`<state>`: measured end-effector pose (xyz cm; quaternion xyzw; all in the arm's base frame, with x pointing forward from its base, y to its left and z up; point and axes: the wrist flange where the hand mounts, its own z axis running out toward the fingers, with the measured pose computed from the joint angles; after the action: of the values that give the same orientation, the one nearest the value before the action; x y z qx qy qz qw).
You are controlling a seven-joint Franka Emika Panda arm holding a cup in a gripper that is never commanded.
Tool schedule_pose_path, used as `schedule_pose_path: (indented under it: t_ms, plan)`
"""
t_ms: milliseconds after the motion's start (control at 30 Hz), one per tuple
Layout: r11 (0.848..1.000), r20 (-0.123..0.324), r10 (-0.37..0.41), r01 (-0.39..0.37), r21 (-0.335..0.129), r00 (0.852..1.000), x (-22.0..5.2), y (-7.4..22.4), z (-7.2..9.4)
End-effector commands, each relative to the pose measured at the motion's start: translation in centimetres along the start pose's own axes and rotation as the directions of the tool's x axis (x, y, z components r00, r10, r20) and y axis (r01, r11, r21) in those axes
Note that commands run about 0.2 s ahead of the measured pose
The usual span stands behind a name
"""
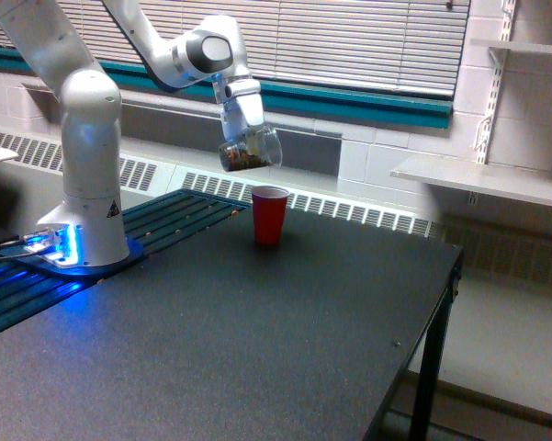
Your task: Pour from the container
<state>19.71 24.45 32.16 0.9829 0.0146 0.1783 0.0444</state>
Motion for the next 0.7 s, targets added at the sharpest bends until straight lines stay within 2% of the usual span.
schedule_pose_path:
  t_ms: [33,700]
  plan:
    - [0.998,0.053,0.059,-0.057,-0.039,0.997,-1.6,0.7,1.3]
    - [0.999,0.156,0.022,-0.015,-0.041,0.988,-4.2,-0.5,3.1]
